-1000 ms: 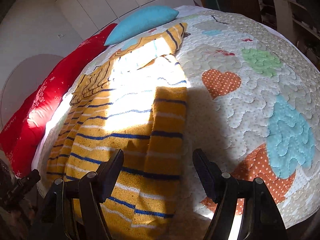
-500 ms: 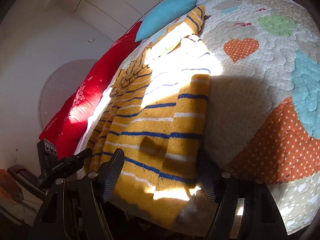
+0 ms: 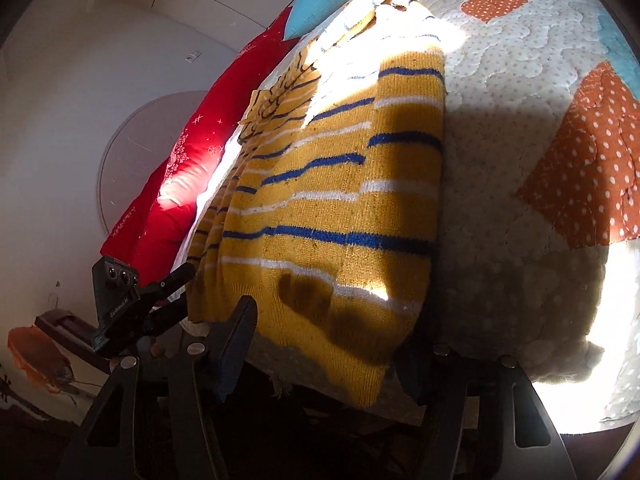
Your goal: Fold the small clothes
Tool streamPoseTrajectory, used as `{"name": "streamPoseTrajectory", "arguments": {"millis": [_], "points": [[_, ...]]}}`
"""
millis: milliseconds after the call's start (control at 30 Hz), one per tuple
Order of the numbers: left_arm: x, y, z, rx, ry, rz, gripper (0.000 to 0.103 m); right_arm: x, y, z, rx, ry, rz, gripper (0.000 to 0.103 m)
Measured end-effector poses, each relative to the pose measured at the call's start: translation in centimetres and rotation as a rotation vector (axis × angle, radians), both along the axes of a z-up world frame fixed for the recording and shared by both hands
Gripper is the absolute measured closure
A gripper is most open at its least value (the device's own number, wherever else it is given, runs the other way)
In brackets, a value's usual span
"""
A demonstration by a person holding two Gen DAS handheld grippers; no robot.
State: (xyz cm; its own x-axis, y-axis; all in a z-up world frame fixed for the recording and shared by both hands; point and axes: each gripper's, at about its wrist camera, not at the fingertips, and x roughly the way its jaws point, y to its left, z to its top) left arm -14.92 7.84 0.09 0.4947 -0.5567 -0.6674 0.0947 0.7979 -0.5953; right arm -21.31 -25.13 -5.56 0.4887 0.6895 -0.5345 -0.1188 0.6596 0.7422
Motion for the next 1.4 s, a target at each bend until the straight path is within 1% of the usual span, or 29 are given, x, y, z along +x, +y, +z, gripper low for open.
{"name": "streamPoseTrajectory", "arguments": {"millis": [33, 67, 100, 133, 200, 233, 300, 400, 433, 533, 600, 633, 700, 767, 800, 900, 933, 1000, 1033, 1067, 1100, 1167, 1200, 1233, 1267, 1300, 1400], "points": [[0.3, -0.1, 0.1, 0.009, 0.007, 0.001, 0.047, 0.2, 0.1, 0.1, -0.011, 0.004, -0.004, 0.052], [0.4, -0.2, 0.2, 0.032, 0.015, 0.010, 0.064, 0.4, 0.2, 0.1, -0.029, 0.013, -0.011, 0.060], [0.7, -0.2, 0.2, 0.077, 0.023, 0.026, 0.081, 0.6, 0.4, 0.0, -0.054, 0.027, -0.021, 0.081], [0.9, -0.2, 0.3, 0.109, 0.040, 0.029, 0.092, 0.7, 0.5, 0.0, -0.068, 0.041, -0.024, 0.090], [1.0, 0.4, 0.6, 0.087, 0.055, 0.042, 0.092, 0.8, 0.1, 0.4, -0.052, 0.049, -0.026, 0.091], [0.8, 0.5, 1.2, 0.101, 0.046, 0.046, 0.092, 0.7, -0.1, 0.9, -0.040, 0.039, -0.026, 0.092], [0.1, 0.7, 2.8, 0.119, 0.007, 0.043, 0.092, 0.4, -0.6, 2.2, -0.010, 0.011, -0.019, 0.092], [-1.5, 0.8, 5.7, 0.118, -0.066, 0.034, 0.093, -0.9, -1.4, 4.4, 0.023, -0.039, -0.001, 0.094], [-2.2, 0.7, 6.6, 0.116, -0.088, 0.031, 0.095, -1.4, -1.6, 5.1, 0.023, -0.052, 0.005, 0.094], [-4.4, 0.6, 8.0, 0.093, -0.112, 0.014, 0.096, -3.1, -2.1, 6.3, 0.018, -0.067, 0.023, 0.096], [-5.5, 0.7, 7.7, 0.087, -0.099, 0.018, 0.096, -4.0, -2.0, 6.3, 0.002, -0.059, 0.028, 0.097], [-5.9, 0.8, 7.2, 0.100, -0.090, 0.027, 0.096, -4.2, -2.0, 6.0, -0.001, -0.050, 0.029, 0.097], [-5.6, 1.2, 6.0, 0.118, -0.056, 0.057, 0.096, -4.1, -2.0, 5.2, 0.009, -0.024, 0.013, 0.097], [-5.2, 2.0, 4.9, 0.102, -0.015, 0.081, 0.096, -3.6, -2.2, 4.5, 0.023, -0.005, -0.003, 0.097], [-5.1, 2.3, 4.7, 0.103, -0.009, 0.084, 0.096, -3.4, -2.1, 4.5, 0.009, -0.003, -0.008, 0.097], [-4.6, 2.8, 4.6, 0.127, -0.015, 0.097, 0.095, -3.1, -1.6, 4.7, -0.061, 0.000, 0.018, 0.096], [-4.6, 3.1, 4.6, 0.148, -0.015, 0.113, 0.095, -3.0, -1.4, 4.6, -0.107, 0.004, 0.018, 0.094], [-5.0, 3.9, 4.6, 0.214, -0.024, 0.167, 0.095, -3.6, -1.9, 4.3, -0.199, 0.019, 0.001, 0.094], [-5.1, 4.4, 4.5, 0.234, -0.020, 0.191, 0.092, -3.7, -2.2, 4.1, -0.227, 0.030, -0.012, 0.093], [-5.1, 5.0, 4.3, 0.236, -0.012, 0.212, 0.086, -3.7, -2.6, 3.7, -0.236, 0.041, -0.034, 0.093], [-5.1, 5.5, 4.2, 0.222, -0.006, 0.226, 0.081, -3.9, -3.2, 3.5, -0.222, 0.047, -0.052, 0.092], [-5.1, 6.1, 4.0, 0.187, -0.008, 0.233, 0.058, -4.0, -4.1, 3.4, -0.193, 0.047, -0.076, 0.086], [-5.0, 6.0, 3.9, 0.173, -0.011, 0.225, 0.052, -4.0, -4.3, 3.4, -0.189, 0.042, -0.091, 0.072], [-4.8, 5.6, 3.8, 0.158, -0.014, 0.206, 0.042, -3.9, -4.4, 3.5, -0.181, 0.038, -0.101, 0.057], [-4.6, 5.0, 3.6, 0.143, -0.019, 0.181, 0.037, -3.9, -4.7, 3.4, -0.164, 0.034, -0.103, 0.052], [-4.3, 4.2, 3.4, 0.135, -0.021, 0.152, 0.035, -3.6, -4.5, 3.3, -0.151, 0.034, -0.102, 0.049], [-3.3, 1.2, 2.5, 0.133, -0.017, 0.048, 0.029, -2.9, -3.6, 3.2, -0.162, 0.029, -0.091, 0.048]]}}
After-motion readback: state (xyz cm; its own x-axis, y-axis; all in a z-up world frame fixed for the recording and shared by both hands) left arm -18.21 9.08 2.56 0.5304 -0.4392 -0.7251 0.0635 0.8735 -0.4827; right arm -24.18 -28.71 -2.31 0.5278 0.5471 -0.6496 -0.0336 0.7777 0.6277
